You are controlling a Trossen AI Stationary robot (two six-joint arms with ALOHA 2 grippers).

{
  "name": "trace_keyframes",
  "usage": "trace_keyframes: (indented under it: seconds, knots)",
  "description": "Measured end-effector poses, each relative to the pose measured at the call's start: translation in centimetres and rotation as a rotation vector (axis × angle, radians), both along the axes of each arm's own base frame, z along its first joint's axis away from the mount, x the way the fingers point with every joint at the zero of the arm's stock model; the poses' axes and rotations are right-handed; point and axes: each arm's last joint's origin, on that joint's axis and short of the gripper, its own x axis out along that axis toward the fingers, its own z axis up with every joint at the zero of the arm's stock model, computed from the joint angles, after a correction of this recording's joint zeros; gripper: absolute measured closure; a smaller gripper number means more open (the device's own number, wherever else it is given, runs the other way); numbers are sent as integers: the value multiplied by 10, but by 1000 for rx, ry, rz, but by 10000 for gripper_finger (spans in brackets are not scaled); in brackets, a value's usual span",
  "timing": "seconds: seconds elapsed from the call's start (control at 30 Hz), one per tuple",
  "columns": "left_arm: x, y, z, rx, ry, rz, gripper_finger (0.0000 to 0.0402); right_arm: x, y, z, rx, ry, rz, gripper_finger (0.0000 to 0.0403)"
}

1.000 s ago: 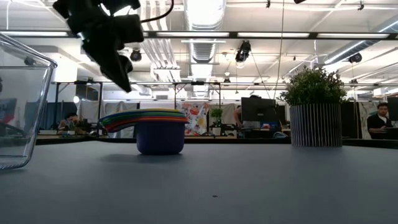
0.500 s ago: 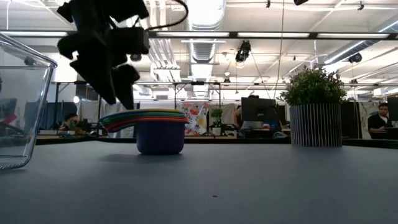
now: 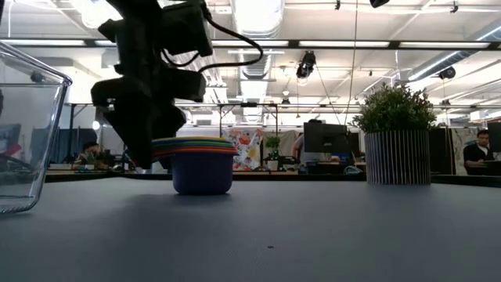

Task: Nest measuring cups in basket
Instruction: Put the nested measuring cups into the transparent bin

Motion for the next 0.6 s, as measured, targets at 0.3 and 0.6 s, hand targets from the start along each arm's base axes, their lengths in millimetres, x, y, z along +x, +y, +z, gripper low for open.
trace_keyframes:
  seconds: [0.3, 0.6]
  knots:
    - [5, 0, -5, 2, 30, 4, 206, 0, 0, 0, -3, 5, 0, 301]
    - [4, 0, -4, -4, 36, 29, 272, 0, 0, -1, -5, 7, 0, 301]
